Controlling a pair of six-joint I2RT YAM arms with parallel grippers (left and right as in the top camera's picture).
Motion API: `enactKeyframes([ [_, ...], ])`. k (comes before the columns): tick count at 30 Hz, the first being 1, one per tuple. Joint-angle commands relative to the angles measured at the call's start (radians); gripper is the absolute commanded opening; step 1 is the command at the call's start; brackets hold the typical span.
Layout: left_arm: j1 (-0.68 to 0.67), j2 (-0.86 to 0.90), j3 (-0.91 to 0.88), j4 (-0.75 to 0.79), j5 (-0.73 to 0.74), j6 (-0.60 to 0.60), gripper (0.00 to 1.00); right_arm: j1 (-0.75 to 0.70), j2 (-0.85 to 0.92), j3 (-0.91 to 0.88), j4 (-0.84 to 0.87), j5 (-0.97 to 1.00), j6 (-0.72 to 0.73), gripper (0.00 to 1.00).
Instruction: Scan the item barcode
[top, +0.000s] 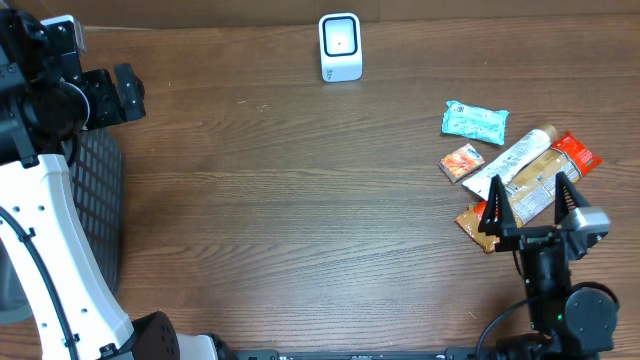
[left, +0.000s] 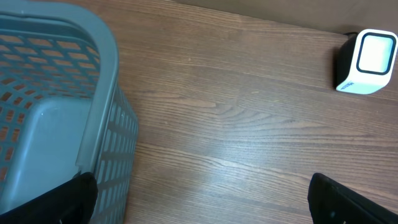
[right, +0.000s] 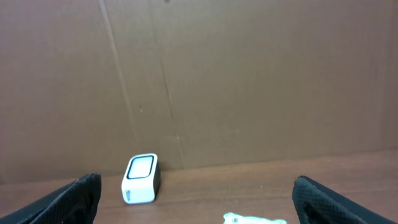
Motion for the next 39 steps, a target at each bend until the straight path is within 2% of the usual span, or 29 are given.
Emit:
enactKeyframes([
  [1,0.004,0.003,0.006,0.003,0.006,0.015,1.00,0.001,-0.069,-0.063,0.032,0.017,-0.005,1.00],
  [7,0.004,0.003,0.006,0.003,0.006,0.015,1.00,0.001,-0.177,-0.165,0.040,0.016,-0.004,1.00],
  [13,0.004,0.003,0.006,0.003,0.006,0.015,1.00,0.001,-0.177,-0.229,0.011,0.016,-0.004,1.00],
  [17,0.004,0.003,0.006,0.003,0.006,0.015,1.00,0.001,-0.177,-0.229,-0.138,0.015,-0.004,1.00],
  [39,0.004,0.003,0.006,0.003,0.006,0.015,1.00,0.001,-0.176,-0.229,-0.134,0.013,-0.004,1.00],
])
